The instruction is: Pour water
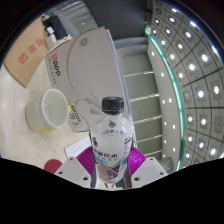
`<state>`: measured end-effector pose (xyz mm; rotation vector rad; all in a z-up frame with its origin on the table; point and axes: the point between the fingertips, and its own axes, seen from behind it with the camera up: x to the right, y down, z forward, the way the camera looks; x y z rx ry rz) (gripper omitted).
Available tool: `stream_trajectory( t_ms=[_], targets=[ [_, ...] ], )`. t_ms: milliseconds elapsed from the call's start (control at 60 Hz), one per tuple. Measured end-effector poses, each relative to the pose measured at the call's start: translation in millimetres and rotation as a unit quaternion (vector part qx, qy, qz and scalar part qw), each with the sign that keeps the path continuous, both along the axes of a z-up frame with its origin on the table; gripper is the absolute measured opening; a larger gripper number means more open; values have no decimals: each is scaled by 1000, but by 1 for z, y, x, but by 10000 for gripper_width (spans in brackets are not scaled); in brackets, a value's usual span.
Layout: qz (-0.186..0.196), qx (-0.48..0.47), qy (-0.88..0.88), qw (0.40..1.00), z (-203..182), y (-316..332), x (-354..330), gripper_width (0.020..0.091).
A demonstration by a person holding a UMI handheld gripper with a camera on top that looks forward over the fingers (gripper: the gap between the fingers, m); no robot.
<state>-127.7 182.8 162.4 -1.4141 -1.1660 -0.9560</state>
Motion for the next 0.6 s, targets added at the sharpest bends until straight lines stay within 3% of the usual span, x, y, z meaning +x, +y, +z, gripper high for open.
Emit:
stream_trajectory(
  t_ms=[150, 250, 600],
  targets=[
    [-21, -74, 234, 969, -2, -19, 6, 400],
    [-15, -117, 377, 919, -7, -31, -1, 402],
    [-68, -182, 536, 822, -78, -29, 28, 403]
  ],
)
